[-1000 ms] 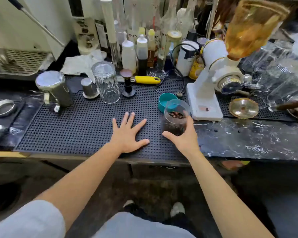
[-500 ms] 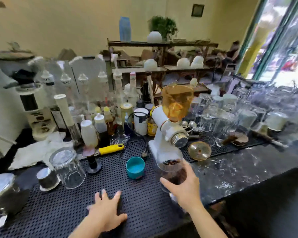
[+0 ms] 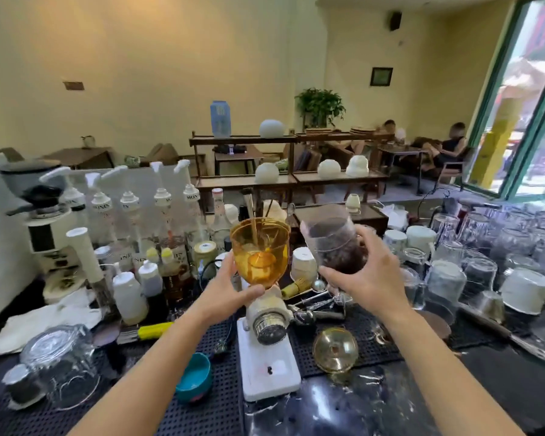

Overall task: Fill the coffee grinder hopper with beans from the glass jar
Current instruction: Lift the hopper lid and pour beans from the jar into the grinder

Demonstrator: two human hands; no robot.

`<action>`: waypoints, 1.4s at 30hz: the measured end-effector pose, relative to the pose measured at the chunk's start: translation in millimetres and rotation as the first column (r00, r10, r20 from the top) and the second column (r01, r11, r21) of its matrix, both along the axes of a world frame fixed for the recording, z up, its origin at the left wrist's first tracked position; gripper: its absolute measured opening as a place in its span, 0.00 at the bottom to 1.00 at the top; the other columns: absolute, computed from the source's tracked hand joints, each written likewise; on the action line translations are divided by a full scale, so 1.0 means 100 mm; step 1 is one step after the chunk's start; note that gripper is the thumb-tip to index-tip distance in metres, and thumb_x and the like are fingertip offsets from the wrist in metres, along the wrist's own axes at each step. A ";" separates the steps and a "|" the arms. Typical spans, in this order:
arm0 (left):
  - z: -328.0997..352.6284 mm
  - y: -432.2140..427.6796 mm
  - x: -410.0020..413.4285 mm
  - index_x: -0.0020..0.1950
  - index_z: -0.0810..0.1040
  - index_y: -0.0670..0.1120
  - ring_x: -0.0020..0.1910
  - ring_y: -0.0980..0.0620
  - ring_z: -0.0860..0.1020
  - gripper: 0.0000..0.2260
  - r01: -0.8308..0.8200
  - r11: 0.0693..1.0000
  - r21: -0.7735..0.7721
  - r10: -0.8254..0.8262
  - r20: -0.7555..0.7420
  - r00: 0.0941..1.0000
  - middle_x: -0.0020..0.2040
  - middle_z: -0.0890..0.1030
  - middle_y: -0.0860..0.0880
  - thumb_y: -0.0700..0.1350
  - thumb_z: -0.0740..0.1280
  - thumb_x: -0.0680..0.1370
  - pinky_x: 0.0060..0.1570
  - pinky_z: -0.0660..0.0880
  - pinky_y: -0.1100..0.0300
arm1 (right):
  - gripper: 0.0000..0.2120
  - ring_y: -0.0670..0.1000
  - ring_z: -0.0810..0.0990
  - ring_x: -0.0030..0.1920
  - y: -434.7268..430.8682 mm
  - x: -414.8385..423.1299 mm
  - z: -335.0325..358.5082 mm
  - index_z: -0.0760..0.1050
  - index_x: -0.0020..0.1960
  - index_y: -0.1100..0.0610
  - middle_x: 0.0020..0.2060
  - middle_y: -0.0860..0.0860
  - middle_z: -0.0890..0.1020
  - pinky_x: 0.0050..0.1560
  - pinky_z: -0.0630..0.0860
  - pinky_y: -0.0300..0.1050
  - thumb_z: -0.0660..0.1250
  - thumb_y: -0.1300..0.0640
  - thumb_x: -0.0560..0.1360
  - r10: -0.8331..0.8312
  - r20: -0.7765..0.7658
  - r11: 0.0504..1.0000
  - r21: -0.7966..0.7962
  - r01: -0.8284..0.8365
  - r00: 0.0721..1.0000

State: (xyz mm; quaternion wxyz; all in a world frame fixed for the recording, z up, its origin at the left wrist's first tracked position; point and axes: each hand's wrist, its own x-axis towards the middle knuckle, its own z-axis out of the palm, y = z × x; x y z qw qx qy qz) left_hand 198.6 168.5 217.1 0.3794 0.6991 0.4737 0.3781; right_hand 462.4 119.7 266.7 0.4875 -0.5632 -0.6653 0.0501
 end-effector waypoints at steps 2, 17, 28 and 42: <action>-0.01 0.03 0.18 0.62 0.60 0.64 0.59 0.59 0.75 0.37 -0.065 0.998 0.020 0.060 0.192 0.980 0.62 0.74 0.50 0.58 0.77 0.59 0.57 0.72 0.63 | 0.37 0.48 0.73 0.47 0.19 0.03 0.11 0.65 0.61 0.42 0.49 0.45 0.75 0.45 0.72 0.47 0.74 0.36 0.56 0.007 0.073 0.999 0.031 -0.009 0.997; -0.15 0.14 0.27 0.55 0.62 0.73 0.54 0.56 0.79 0.38 -0.235 0.971 -0.035 0.236 0.244 0.941 0.56 0.79 0.54 0.61 0.81 0.54 0.59 0.74 0.47 | 0.34 0.60 0.75 0.54 0.71 -0.13 0.54 0.69 0.64 0.51 0.53 0.55 0.79 0.50 0.69 0.56 0.75 0.47 0.61 -0.168 0.570 0.950 0.313 -0.023 0.804; -0.11 0.07 0.27 0.54 0.58 0.75 0.45 0.70 0.78 0.35 -0.252 0.968 -0.001 0.247 0.201 0.948 0.48 0.79 0.66 0.60 0.78 0.58 0.36 0.70 0.75 | 0.32 0.62 0.72 0.59 0.71 -0.25 0.71 0.68 0.64 0.52 0.58 0.59 0.77 0.55 0.65 0.58 0.76 0.51 0.63 -0.235 0.687 0.931 0.362 -0.043 0.688; -0.10 0.06 0.26 0.64 0.58 0.65 0.48 0.72 0.74 0.42 -0.233 0.972 0.017 0.224 0.206 0.952 0.53 0.75 0.66 0.62 0.78 0.57 0.40 0.69 0.76 | 0.32 0.63 0.72 0.59 0.73 -0.30 0.73 0.69 0.63 0.52 0.58 0.61 0.77 0.55 0.66 0.58 0.76 0.53 0.62 -0.240 0.704 0.928 0.368 -0.054 0.668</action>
